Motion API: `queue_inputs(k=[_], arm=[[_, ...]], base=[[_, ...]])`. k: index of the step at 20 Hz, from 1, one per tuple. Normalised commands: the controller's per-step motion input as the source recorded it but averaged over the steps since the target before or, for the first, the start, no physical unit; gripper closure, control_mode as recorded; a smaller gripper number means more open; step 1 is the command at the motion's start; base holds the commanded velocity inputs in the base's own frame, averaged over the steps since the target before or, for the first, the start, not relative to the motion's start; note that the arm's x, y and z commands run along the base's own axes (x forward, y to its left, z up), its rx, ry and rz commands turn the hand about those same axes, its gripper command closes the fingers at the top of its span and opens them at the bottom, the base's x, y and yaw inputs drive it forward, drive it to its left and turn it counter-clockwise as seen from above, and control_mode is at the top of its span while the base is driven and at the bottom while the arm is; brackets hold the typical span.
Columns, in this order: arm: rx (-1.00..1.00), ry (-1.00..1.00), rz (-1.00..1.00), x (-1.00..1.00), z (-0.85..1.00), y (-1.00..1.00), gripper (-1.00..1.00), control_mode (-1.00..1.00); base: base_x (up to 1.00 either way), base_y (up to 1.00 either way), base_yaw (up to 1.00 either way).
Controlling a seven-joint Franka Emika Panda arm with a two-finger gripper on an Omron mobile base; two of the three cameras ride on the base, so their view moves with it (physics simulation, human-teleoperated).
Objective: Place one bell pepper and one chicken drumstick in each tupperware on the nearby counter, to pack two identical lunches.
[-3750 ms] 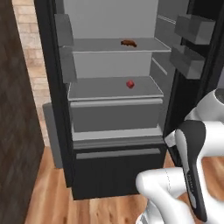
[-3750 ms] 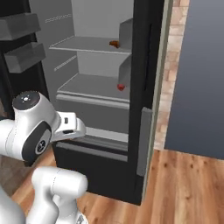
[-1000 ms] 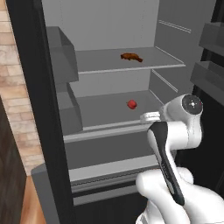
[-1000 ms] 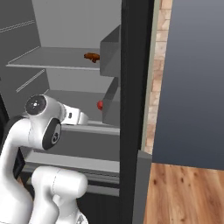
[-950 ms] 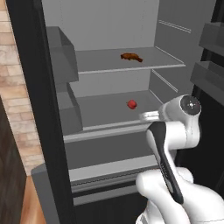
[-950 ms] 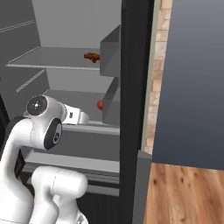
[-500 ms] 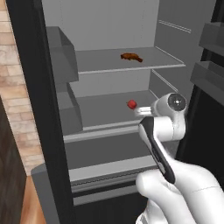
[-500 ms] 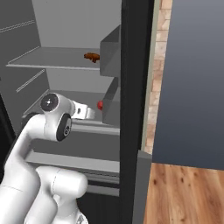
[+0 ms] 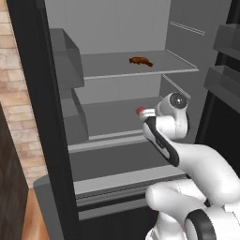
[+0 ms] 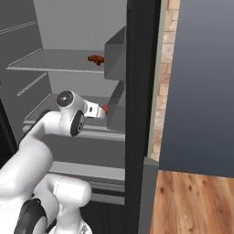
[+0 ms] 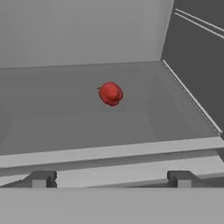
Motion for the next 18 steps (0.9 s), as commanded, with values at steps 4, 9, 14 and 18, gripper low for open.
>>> queue_inputs(k=[4, 9, 14, 18], arm=[[0.00, 0.09, 0.00, 0.69, -0.31, 0.00, -1.00, -1.00], [0.00, 0.08, 0.00, 0.70, -0.20, 0.00, -1.00, -1.00], [0.00, 0.10, 0.00, 0.64, -0.07, 0.00, -1.00, -1.00], [0.00, 0.11, 0.00, 0.60, -0.07, 0.00, -1.00, -1.00]], base=[[0.00, 0.00, 0.00], [0.00, 0.00, 0.00], [0.00, 0.00, 0.00], [0.00, 0.00, 0.00]])
